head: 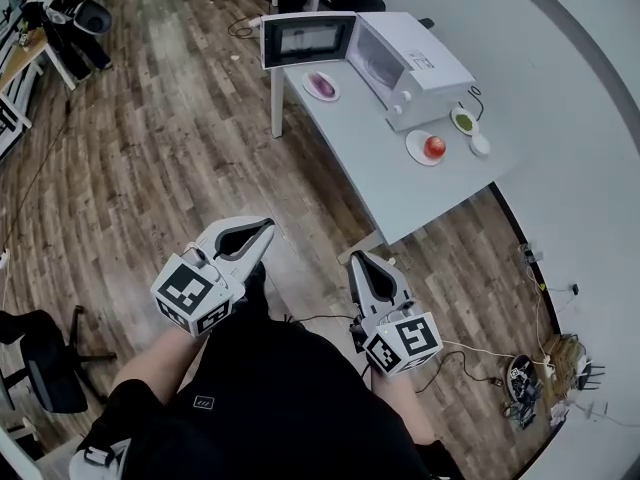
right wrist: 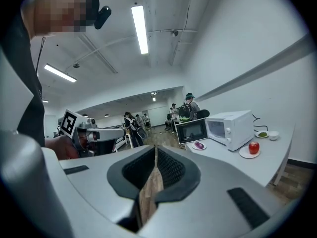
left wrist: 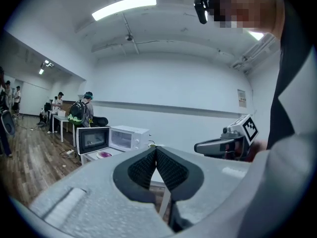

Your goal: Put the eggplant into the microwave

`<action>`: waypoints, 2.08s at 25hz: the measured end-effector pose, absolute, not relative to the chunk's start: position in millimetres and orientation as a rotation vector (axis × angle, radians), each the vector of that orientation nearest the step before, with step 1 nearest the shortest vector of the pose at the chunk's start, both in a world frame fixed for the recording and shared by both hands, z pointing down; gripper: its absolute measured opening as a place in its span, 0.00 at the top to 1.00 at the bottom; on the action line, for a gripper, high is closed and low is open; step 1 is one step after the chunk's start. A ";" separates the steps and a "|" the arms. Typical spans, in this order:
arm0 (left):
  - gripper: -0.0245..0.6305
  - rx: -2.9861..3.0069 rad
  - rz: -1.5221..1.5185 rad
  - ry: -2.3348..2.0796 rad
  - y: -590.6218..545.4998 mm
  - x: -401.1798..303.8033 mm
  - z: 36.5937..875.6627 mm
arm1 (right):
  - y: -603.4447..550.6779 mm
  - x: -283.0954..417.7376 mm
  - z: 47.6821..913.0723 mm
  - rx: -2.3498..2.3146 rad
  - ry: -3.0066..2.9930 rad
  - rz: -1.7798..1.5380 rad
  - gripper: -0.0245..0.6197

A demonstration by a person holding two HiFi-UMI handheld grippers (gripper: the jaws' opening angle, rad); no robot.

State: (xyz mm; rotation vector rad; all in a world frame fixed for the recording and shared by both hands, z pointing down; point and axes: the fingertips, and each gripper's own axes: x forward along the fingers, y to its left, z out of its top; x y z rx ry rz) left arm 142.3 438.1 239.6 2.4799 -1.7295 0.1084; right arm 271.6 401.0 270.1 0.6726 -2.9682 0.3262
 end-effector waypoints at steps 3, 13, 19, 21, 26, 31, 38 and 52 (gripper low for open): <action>0.95 2.504 0.132 -1.735 419.3 123.1 237.1 | 383.1 254.3 271.8 0.682 -2.954 0.332 0.93; 0.95 2.527 0.050 -1.705 349.7 35.2 225.3 | 307.8 159.2 255.4 0.689 -2.999 0.361 0.93; 0.95 2.531 0.063 -1.699 323.7 -26.7 228.6 | 276.8 93.9 261.5 0.704 -2.972 0.370 0.93; 0.95 2.530 0.086 -1.690 318.3 -43.0 233.5 | 270.7 75.8 263.8 0.709 -2.970 0.379 0.93; 0.95 2.526 0.115 -1.664 311.2 -70.5 240.6 | 264.9 41.8 268.3 0.690 -2.953 0.373 0.93; 0.95 2.513 0.105 -1.635 297.3 -88.2 249.8 | 254.9 23.7 280.9 0.697 -2.914 0.405 0.94; 0.95 2.550 0.049 -1.580 271.7 -93.7 254.5 | 226.0 11.7 290.5 0.700 -2.880 0.425 0.94; 0.95 2.530 0.065 -1.527 168.8 -99.9 268.1 | 121.9 -9.8 307.4 0.610 -2.880 0.497 0.94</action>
